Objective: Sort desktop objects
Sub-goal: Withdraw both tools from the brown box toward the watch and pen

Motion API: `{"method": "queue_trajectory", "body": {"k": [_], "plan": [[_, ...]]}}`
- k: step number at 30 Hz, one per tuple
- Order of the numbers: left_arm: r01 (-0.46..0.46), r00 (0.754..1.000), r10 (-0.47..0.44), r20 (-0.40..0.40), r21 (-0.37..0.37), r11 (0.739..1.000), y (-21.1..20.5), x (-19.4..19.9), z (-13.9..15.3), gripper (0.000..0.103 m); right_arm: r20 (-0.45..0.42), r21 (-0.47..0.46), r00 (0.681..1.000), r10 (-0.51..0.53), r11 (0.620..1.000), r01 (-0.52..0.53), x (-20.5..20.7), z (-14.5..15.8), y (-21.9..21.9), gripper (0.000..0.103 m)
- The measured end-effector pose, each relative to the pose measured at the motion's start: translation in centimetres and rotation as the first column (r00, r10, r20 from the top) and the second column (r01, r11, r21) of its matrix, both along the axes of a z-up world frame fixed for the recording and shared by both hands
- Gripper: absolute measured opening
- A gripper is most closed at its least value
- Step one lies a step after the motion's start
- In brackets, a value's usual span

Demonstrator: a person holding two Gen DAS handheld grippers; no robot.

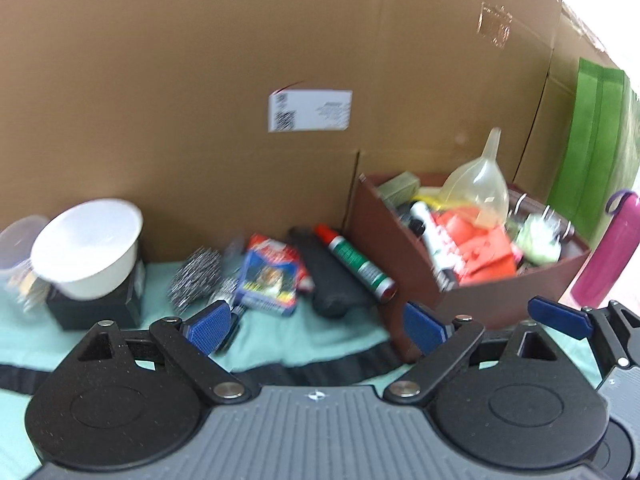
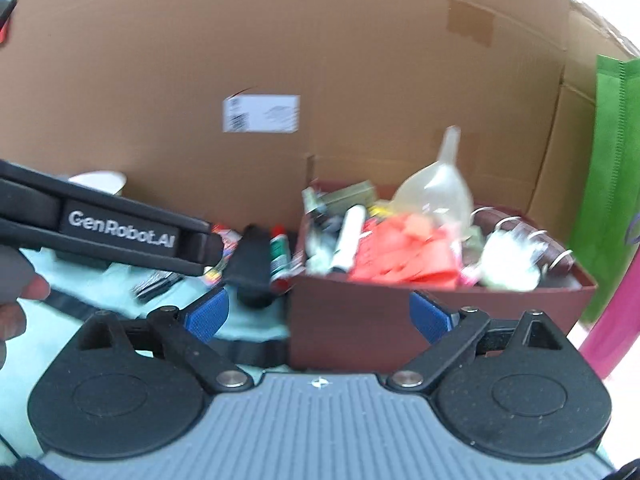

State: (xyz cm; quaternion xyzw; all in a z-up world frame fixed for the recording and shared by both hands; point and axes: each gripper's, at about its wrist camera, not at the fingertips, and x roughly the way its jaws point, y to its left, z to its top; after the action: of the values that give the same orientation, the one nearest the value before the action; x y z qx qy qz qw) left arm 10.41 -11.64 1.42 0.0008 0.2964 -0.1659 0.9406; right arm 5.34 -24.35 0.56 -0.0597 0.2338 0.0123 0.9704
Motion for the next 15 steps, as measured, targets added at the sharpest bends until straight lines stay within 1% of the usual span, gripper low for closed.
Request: {"method": "queue_trajectory", "body": {"k": [3, 7, 12, 15], "plan": [[-0.024, 1.0, 0.024, -0.005, 0.014, 1.0, 1.3, -1.2, -0.5, 0.096, -0.017, -0.022, 0.999, 0.027, 0.999, -0.027, -1.1, -0.9, 1.8, 0.095], [-0.053, 0.998, 0.053, -0.016, 0.025, 0.998, 2.7, -2.5, -0.9, 0.096, -0.042, 0.004, 0.997, 0.058, 0.998, -0.058, -2.3, -1.4, 3.4, 0.095], [-0.075, 0.997, 0.075, -0.023, 0.0, 0.997, 4.9, -4.0, -1.5, 0.096, -0.07, 0.015, 0.994, 0.082, 0.997, -0.081, -3.1, -1.9, 5.0, 0.095], [-0.104, 0.994, 0.104, -0.031, -0.001, 0.995, 6.2, -4.7, -1.8, 0.096, -0.077, 0.013, 0.993, 0.093, 0.996, -0.092, -3.4, -2.1, 6.2, 0.095]]}}
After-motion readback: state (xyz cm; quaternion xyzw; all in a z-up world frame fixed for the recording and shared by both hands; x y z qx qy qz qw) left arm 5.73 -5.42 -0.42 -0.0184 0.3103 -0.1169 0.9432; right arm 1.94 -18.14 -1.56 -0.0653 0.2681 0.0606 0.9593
